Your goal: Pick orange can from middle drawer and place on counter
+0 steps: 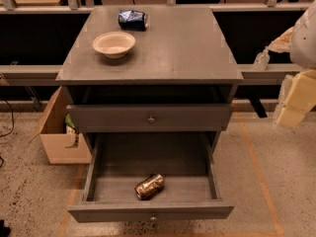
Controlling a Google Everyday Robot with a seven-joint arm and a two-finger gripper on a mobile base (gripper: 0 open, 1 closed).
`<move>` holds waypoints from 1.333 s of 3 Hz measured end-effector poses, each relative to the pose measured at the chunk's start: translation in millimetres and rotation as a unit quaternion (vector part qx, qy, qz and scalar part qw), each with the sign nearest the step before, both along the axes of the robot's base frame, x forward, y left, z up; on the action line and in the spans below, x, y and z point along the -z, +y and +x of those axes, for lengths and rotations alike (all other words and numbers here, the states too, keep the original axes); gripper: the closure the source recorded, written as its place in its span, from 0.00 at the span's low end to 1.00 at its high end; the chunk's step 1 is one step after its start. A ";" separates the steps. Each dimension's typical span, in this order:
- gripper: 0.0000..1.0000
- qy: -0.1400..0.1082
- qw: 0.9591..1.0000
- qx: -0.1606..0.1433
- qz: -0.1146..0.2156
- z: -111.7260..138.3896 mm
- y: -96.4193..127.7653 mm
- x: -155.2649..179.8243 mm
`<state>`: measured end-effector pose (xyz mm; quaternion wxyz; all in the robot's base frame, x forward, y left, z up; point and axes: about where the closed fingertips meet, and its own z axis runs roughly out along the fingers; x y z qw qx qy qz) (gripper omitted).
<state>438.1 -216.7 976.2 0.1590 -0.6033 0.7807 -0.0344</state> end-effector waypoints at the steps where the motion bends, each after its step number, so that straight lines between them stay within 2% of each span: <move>1: 0.00 0.000 1.000 0.000 0.000 0.0 0.0 0.0; 2: 0.00 -0.002 1.000 -0.013 0.014 1.7 3.5 5.3; 3: 0.00 -0.009 0.998 -0.054 0.004 12.4 14.4 41.7; 4: 0.00 -0.021 0.991 -0.133 -0.002 26.5 38.5 103.7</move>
Offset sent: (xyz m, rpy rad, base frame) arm 0.0042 0.0077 -0.0198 0.0727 0.0127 0.0709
